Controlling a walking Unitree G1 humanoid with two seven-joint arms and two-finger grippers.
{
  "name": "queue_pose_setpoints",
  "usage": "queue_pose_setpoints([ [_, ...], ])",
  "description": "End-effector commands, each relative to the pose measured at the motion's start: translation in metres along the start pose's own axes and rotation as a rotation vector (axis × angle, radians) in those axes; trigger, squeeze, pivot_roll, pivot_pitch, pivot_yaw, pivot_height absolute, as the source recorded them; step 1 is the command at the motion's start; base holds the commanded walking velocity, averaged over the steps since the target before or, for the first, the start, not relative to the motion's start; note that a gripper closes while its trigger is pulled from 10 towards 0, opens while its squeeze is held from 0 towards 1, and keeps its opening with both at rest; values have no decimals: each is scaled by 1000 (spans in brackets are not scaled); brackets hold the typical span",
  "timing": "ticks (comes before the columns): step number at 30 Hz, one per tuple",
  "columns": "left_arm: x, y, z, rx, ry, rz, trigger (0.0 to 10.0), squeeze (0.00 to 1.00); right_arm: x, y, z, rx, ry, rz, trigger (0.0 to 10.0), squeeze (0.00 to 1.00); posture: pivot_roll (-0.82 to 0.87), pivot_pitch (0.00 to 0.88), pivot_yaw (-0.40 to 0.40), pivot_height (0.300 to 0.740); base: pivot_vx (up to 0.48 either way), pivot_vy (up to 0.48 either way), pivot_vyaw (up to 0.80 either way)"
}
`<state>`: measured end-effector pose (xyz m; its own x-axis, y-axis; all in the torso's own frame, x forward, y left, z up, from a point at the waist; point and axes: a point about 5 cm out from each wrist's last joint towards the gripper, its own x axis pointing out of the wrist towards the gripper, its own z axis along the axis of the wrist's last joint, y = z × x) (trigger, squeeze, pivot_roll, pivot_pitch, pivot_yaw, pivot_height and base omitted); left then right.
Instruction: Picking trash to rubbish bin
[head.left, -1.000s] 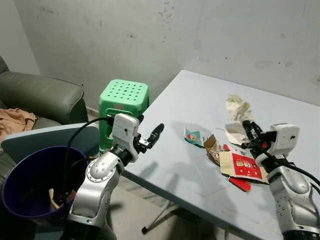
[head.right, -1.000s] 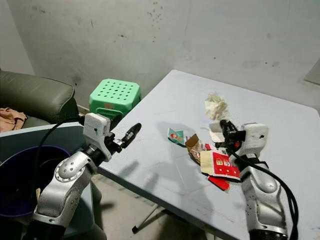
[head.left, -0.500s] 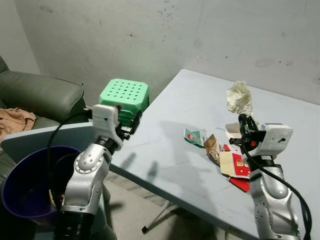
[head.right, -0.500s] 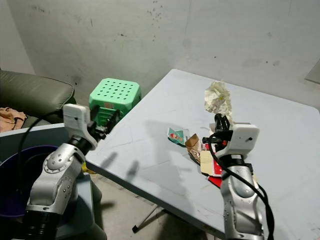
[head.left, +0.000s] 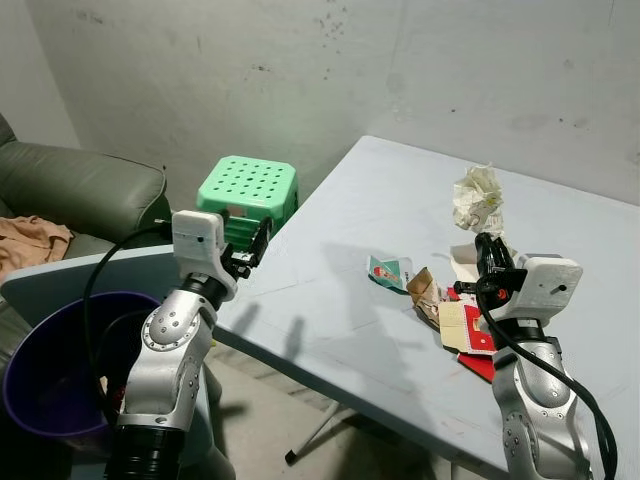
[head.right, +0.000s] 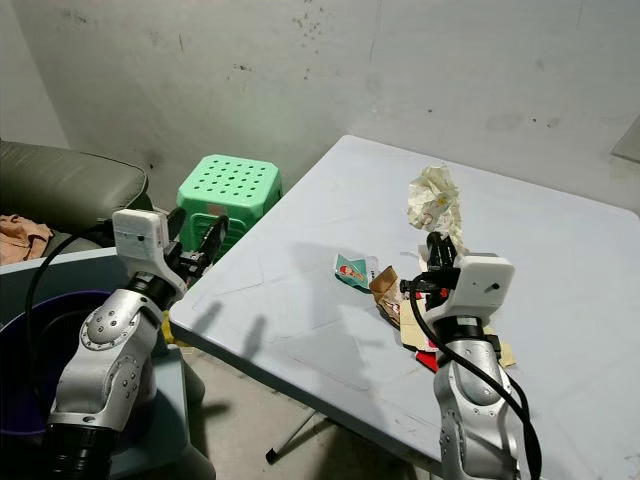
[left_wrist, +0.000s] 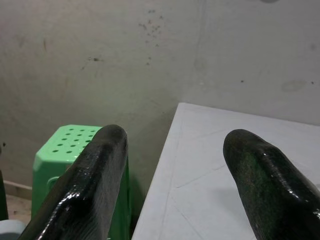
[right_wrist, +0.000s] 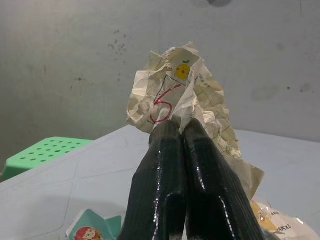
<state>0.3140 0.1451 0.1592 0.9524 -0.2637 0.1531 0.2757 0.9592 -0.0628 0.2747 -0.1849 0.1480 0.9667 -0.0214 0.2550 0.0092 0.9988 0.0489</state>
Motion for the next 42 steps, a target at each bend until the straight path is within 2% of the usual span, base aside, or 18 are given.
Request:
queue_pose_setpoints([
  [1,1,0,-1,-13,10,2,10000,0,-1,-1,4,-3,-11,-6,10000,0,-70,19,-62,740,0,0,0],
  [19,0,0,-2,-24,18,9,10000,0,-4,0,2,2,4,-7,10000,0,-67,22,-65,740,0,0,0],
  [27,0,-2,-5,-61,45,9,10000,0,-6,-1,1,1,12,-4,10000,0,-68,20,-69,740,0,0,0],
  [42,-1,-4,-7,-93,71,6,10000,0,-9,-1,-1,1,30,4,10000,0,-68,9,-78,740,-338,0,0],
])
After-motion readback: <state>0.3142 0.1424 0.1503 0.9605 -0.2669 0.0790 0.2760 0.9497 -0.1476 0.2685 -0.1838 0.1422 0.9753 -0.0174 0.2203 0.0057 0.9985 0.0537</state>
